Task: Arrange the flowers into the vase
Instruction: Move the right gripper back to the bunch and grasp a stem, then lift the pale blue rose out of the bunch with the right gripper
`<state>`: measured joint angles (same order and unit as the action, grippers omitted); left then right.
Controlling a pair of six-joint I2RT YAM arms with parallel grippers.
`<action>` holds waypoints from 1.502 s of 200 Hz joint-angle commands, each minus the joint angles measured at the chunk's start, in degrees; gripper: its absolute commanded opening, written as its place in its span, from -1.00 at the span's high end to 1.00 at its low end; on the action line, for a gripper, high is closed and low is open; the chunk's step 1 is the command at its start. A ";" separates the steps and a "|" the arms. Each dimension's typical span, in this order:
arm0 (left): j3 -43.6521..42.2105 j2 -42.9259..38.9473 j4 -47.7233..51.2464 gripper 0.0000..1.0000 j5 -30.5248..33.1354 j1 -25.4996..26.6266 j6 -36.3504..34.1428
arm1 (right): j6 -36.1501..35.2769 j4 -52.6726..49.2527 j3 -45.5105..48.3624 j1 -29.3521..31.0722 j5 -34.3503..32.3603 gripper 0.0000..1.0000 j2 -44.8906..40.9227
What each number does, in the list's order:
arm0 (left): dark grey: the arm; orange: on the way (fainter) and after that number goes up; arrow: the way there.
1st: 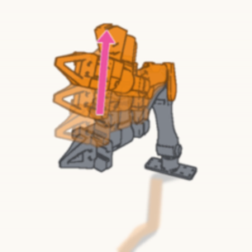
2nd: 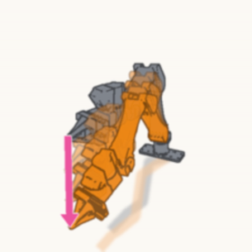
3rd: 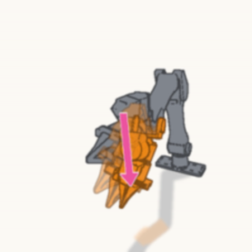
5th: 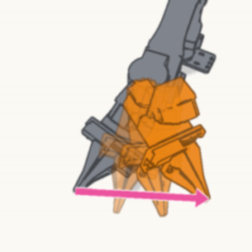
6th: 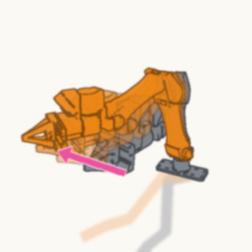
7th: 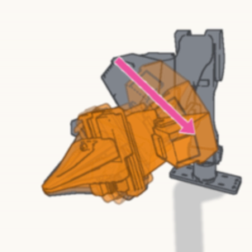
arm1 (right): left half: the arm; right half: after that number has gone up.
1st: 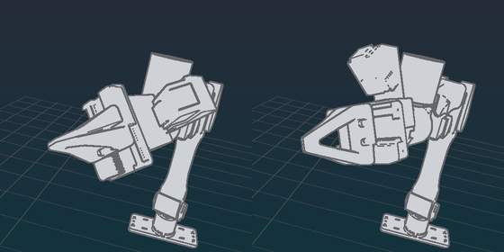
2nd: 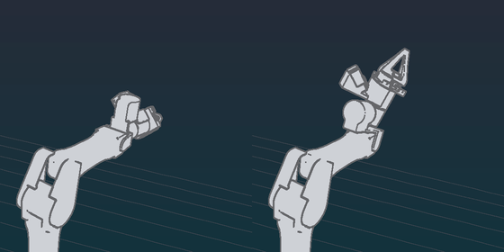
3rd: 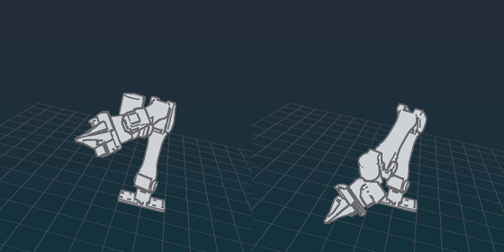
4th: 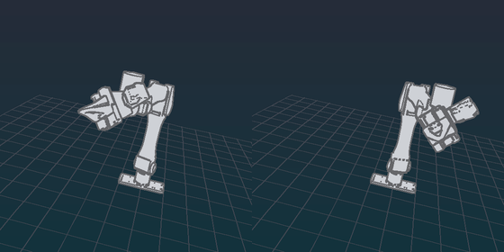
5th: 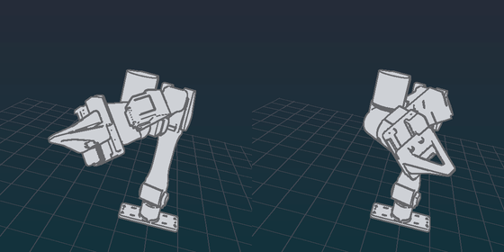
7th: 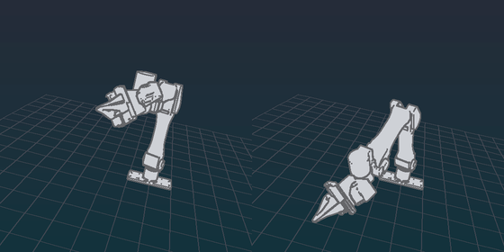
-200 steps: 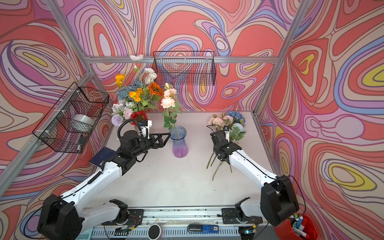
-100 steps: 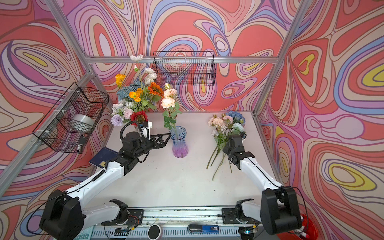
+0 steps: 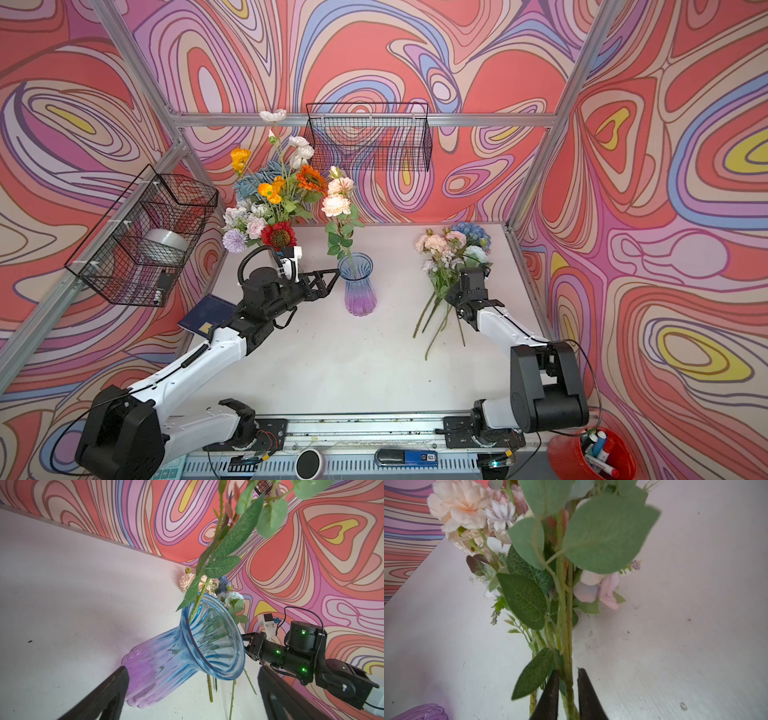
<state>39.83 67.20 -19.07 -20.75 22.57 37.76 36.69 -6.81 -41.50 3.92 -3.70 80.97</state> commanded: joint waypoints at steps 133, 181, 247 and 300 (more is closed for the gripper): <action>2.95 -0.40 0.77 -1.00 1.30 0.29 -0.36 | -4.37 4.82 1.90 -3.31 5.30 0.97 -1.73; 4.52 -0.40 1.01 -1.00 2.92 0.29 -1.20 | -13.24 3.06 1.95 -3.32 4.86 1.00 -13.31; 5.83 1.18 -1.00 -1.00 2.52 0.30 -0.37 | -17.84 20.46 7.93 -3.32 12.83 1.00 -20.89; 6.97 1.42 -0.29 -1.00 2.76 0.28 -3.02 | -16.72 28.13 2.62 -2.66 25.49 1.00 -26.24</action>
<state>44.49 68.14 -18.65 -18.11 22.57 36.51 20.23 14.72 -34.26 0.84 14.39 56.77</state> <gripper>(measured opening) 0.998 0.084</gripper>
